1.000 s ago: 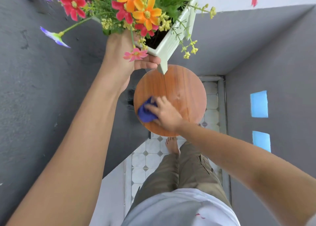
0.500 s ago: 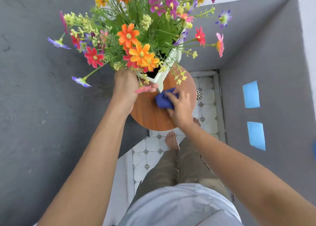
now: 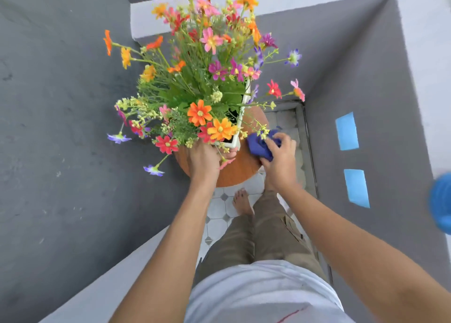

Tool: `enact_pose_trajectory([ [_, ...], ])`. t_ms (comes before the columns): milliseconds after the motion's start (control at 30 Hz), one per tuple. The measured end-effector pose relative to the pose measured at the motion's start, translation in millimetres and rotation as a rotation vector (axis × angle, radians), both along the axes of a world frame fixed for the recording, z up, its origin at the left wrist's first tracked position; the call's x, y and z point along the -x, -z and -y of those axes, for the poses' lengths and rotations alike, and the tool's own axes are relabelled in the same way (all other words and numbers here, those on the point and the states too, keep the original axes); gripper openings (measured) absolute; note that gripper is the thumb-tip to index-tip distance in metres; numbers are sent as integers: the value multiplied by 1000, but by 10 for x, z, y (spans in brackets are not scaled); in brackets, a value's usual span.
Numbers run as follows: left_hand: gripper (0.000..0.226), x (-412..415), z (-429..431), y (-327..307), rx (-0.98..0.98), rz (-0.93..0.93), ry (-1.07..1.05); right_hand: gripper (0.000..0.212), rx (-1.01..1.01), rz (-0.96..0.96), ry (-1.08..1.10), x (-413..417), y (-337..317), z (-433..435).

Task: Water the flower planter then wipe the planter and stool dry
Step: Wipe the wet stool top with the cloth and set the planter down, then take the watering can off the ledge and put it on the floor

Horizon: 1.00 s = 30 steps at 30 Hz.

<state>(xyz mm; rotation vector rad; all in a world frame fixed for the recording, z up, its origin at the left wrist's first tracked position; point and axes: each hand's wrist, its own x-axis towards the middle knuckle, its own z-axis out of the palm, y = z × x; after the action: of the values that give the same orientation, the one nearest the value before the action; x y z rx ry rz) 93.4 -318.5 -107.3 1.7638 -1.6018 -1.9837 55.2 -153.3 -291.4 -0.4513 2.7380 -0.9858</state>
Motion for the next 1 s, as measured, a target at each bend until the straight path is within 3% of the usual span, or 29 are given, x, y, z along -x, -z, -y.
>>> enact_pose_trajectory([
  [100,39,-44,-298,-203,31,97,12,61,-57,-39,-271,-443,36,-55],
  [167,43,-74,-396,-186,45,105,6,61,-60,4,-302,-631,48,-141],
  [300,46,-192,-505,48,21,166,-8,59,-22,176,69,-737,-20,-200],
  [433,48,-289,-620,264,-48,161,-23,25,145,410,492,-601,-47,-310],
  [533,44,-250,-710,221,-154,48,-138,19,236,458,486,-565,-295,-423],
  [667,28,-284,-836,273,-108,142,19,29,280,470,464,-620,-515,-628],
  [767,35,-218,-864,302,-70,118,83,10,288,484,500,-659,-599,-830],
  [867,41,-203,-893,200,-132,13,2,34,342,443,530,-724,-756,-1005],
  [933,37,-271,-975,124,-138,-20,-17,38,386,436,543,-758,-965,-1122],
  [1000,37,-353,-1097,129,-46,57,168,37,428,420,530,-762,-1173,-1240],
])
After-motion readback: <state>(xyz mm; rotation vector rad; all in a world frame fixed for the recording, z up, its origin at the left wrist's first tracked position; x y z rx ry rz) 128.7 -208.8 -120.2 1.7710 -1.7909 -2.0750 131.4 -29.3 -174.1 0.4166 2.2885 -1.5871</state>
